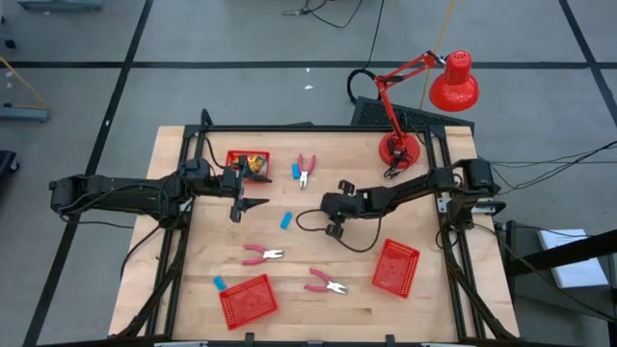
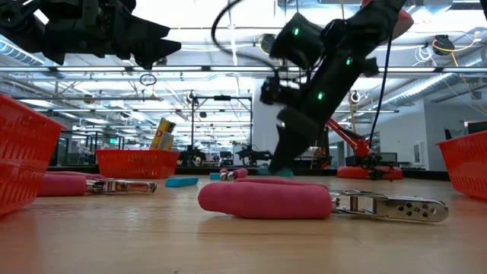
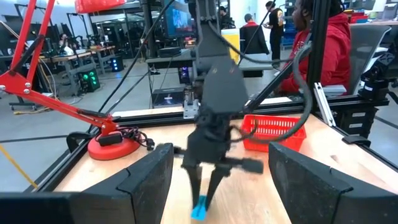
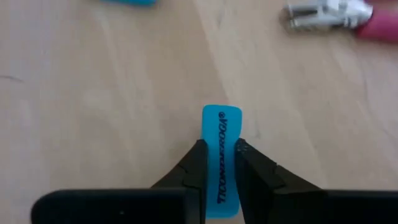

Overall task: Pick & Place School Supplies
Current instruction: Put the blue eraser into the bottom right red basket

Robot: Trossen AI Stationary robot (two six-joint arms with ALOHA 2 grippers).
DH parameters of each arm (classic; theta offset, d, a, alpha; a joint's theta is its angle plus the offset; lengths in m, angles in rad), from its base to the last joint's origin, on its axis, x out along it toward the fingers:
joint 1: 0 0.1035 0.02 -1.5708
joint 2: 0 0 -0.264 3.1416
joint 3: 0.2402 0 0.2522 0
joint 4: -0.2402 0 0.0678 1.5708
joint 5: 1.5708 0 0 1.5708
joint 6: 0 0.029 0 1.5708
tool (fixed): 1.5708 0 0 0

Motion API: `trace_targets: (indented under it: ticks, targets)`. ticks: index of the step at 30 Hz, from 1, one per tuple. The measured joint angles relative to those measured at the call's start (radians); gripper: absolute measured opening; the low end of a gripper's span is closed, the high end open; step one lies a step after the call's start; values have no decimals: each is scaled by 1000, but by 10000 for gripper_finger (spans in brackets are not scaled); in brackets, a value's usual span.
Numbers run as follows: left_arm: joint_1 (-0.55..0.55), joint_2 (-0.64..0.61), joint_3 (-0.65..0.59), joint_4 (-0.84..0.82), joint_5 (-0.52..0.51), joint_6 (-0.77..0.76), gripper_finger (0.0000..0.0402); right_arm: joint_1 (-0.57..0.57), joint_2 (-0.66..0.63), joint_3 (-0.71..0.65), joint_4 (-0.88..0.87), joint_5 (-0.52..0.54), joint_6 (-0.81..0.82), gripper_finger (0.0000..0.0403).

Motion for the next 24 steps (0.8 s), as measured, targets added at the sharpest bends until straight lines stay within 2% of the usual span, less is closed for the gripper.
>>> trace_targets:
  ticks: [7,14,19,24]
  targets:
    - [0,0,0,-6,0,1,266,40,-90,2,-9,60,-2,43]
    - [0,0,0,-12,0,10,266,117,-178,2,-152,159,50,43]
    - [0,0,0,-28,0,13,266,208,-238,3,-295,204,160,43]
    - [0,0,0,-29,0,20,266,306,-265,71,-553,247,317,43]
